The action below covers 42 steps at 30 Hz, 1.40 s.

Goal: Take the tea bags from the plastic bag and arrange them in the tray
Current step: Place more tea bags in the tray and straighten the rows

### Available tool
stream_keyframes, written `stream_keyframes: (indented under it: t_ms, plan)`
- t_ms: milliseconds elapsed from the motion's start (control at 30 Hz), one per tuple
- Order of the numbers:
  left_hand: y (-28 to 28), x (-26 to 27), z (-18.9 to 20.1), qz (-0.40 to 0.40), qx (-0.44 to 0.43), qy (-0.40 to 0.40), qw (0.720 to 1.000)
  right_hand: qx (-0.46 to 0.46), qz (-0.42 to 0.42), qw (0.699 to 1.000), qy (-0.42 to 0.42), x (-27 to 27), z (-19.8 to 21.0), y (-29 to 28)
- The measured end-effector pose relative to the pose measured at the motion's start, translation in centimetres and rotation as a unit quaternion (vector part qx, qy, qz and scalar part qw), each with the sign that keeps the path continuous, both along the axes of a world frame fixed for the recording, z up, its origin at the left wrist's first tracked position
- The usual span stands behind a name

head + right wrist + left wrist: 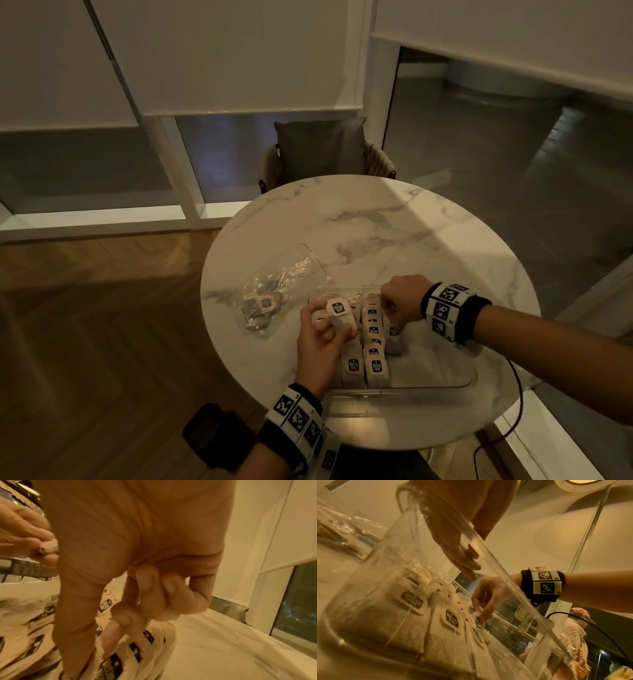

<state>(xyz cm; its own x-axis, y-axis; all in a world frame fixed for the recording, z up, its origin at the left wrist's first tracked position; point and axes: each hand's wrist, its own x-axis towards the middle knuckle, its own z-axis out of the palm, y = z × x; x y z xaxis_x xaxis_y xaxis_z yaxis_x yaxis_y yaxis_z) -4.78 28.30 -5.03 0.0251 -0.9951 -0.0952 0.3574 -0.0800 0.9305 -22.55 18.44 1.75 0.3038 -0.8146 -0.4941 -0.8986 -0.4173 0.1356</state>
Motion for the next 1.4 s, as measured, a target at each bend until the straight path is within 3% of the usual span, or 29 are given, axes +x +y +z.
stream_keyframes:
  t_ms: [133, 233, 300, 367, 467, 533, 667, 767, 900, 1033, 1133, 1300, 1400]
  plan:
    - [0.1, -0.1, 0.3, -0.023, -0.011, -0.016, 1.000, 0.006, -0.017, 0.999, -0.039, -0.6, 0.2, -0.4]
    - [0.1, -0.1, 0.3, -0.042, -0.008, -0.028, 0.999, -0.020, -0.039, 0.990, -0.134, -1.2, 1.2, -0.7]
    - [0.0, 0.0, 0.2, -0.064, -0.007, -0.041, 0.997, -0.005, -0.074, 0.959, -0.273, -1.1, 2.2, -0.3]
    - [0.0, 0.0, 0.0, -0.087, -0.008, -0.055, 0.995, 0.039, -0.108, 0.910, -0.398, -0.4, 3.1, 1.0]
    - [0.1, 0.0, -0.1, -0.110, -0.021, -0.084, 0.990, 0.064, -0.091, 0.881, -0.459, 0.3, 3.1, 3.1]
    - [0.1, 0.0, -0.1, -0.101, -0.029, -0.114, 0.988, 0.025, -0.082, 0.867, -0.490, 0.2, 2.5, 4.3]
    - [0.0, 0.0, 0.0, -0.068, -0.036, -0.122, 0.990, -0.040, -0.130, 0.797, -0.588, -0.7, 2.2, 6.1]
    - [-0.1, 0.1, -0.2, -0.067, -0.047, -0.122, 0.989, -0.002, -0.166, 0.782, -0.600, -0.8, 1.8, 6.7]
    - [0.2, 0.0, 0.1, -0.051, -0.052, -0.116, 0.991, -0.013, -0.187, 0.788, -0.587, -0.5, 1.9, 7.0]
    - [0.4, -0.1, 0.3, -0.035, -0.058, -0.101, 0.993, -0.027, -0.247, 0.726, -0.641, -0.2, 1.8, 7.4]
    - [0.5, 0.0, 0.3, -0.041, -0.070, -0.107, 0.991, 0.001, -0.263, 0.697, -0.667, 0.1, 1.1, 7.9]
    - [0.7, 0.2, 0.4, -0.048, -0.083, -0.116, 0.989, -0.061, -0.312, 0.630, -0.708, 0.5, -0.7, 8.5]
    - [0.7, 0.3, 0.3, -0.054, -0.085, -0.111, 0.989, -0.033, -0.287, 0.660, -0.694, 0.4, -2.0, 9.0]
